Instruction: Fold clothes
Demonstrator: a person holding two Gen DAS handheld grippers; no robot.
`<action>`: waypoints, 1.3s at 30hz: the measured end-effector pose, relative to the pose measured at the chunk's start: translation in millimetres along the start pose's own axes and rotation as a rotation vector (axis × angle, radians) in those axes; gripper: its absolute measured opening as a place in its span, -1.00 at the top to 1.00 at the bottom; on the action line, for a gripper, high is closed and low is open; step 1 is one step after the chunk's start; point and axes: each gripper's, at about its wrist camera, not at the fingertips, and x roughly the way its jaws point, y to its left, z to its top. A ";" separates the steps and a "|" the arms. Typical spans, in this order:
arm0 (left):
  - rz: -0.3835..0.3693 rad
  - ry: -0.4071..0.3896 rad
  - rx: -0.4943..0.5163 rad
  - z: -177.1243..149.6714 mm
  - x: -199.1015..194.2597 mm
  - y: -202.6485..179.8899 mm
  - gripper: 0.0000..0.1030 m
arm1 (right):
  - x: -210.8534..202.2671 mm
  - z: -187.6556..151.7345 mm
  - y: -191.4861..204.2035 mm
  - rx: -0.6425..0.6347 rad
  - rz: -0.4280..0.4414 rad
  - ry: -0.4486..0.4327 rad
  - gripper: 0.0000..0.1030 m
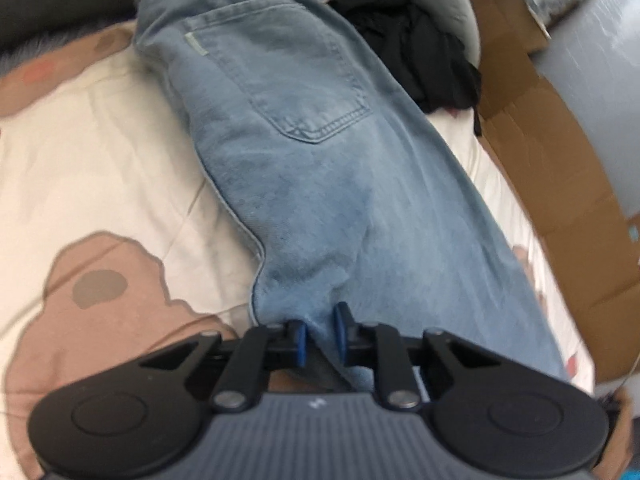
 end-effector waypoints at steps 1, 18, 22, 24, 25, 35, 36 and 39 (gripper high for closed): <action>0.009 0.012 0.015 -1.1 -2.0 -1.6 0.64 | -1.8 -0.3 -1.7 0.004 -0.003 -0.005 -0.11; -0.037 0.099 0.309 -6.1 2.3 -46.3 0.22 | -19.1 12.4 -23.0 0.004 -0.070 -0.125 -0.07; 0.044 0.174 0.360 -23.0 29.4 -40.7 0.53 | -14.9 12.9 -32.5 -0.016 -0.132 -0.113 0.19; 0.074 0.183 0.382 -27.5 27.2 -41.7 0.55 | -20.0 14.1 -31.3 -0.021 -0.161 -0.110 0.18; 0.082 0.174 0.391 -29.3 22.4 -43.6 0.55 | -23.3 13.5 -31.3 -0.018 -0.173 -0.110 0.18; -0.013 0.115 0.448 -30.7 2.4 -89.1 0.30 | -80.7 -2.2 -62.7 0.122 -0.222 -0.226 0.09; -0.029 0.111 0.458 -32.3 0.0 -95.4 0.30 | -84.8 -2.9 -67.0 0.132 -0.222 -0.236 0.09; -0.084 0.117 0.485 -37.2 0.8 -110.8 0.30 | -94.9 -5.6 -81.9 0.172 -0.242 -0.260 0.08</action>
